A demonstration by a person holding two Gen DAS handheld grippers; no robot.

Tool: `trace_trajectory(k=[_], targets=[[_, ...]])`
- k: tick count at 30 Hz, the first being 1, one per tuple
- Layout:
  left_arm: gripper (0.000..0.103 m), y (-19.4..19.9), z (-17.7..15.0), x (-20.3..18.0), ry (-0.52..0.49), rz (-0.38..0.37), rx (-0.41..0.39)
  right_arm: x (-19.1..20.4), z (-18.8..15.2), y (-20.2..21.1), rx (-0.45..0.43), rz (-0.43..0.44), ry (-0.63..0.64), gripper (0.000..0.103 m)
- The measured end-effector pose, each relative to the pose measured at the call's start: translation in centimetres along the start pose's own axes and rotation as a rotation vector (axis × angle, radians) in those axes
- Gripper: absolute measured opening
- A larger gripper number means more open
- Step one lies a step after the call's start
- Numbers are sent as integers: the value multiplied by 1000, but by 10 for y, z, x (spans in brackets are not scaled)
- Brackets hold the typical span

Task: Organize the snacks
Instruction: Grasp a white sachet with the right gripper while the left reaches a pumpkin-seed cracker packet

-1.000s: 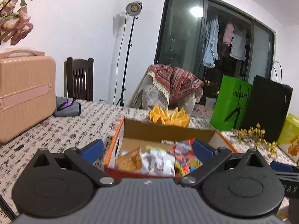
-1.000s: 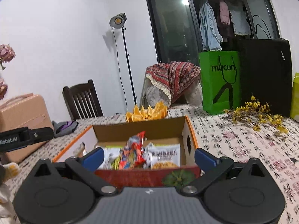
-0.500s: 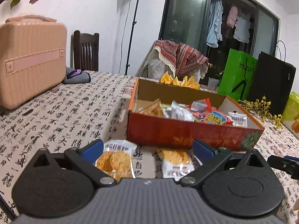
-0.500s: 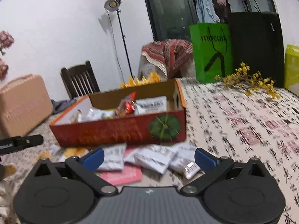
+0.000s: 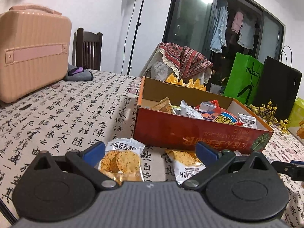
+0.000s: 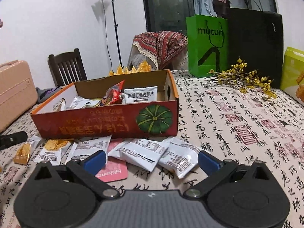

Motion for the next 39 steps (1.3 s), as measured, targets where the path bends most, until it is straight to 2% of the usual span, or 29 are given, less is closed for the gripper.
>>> trace_trajectory(k=[6,10,15,19,21,23,24,27,30,35,39], targets=[[103,-1,0,2,18,-6,5,12,14,-24,50,-27,114,103],[103,0,0,4,30,-16,3,14,20,-54,125,-51,199,103],[103,0,0,4,39,-29,15,13,19,-71,112,51,165,103],[103,1,0,5,49,-42,20,13,18,-72,106,81,154,102],[103,0,0,6,53,-44,25,17,18,-71,94,100,168,94],[103,-1,0,6,59,-45,30,20,17,-67,81,109,180,92],[103,-1,0,6,63,-44,32,21,16,-66,76,107,185,84],[103,-3,0,8,75,-45,41,23,14,-60,61,110,185,69],[103,-4,0,9,83,-40,47,22,12,-53,51,104,180,60],[103,-5,1,10,90,-29,49,22,10,-37,-5,77,181,58],[103,-7,0,10,88,-9,51,15,10,-21,-56,69,136,58]])
Point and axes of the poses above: each gripper's, at about its wrist camera, not at the fingertips, and y roughly against the way its jaws point, x to its left, z to its top, the point moved 3 cm from there along -y, roughly the way its jaws point, and after that the axes turned 12 degrees about y, right-handed, at the moved point
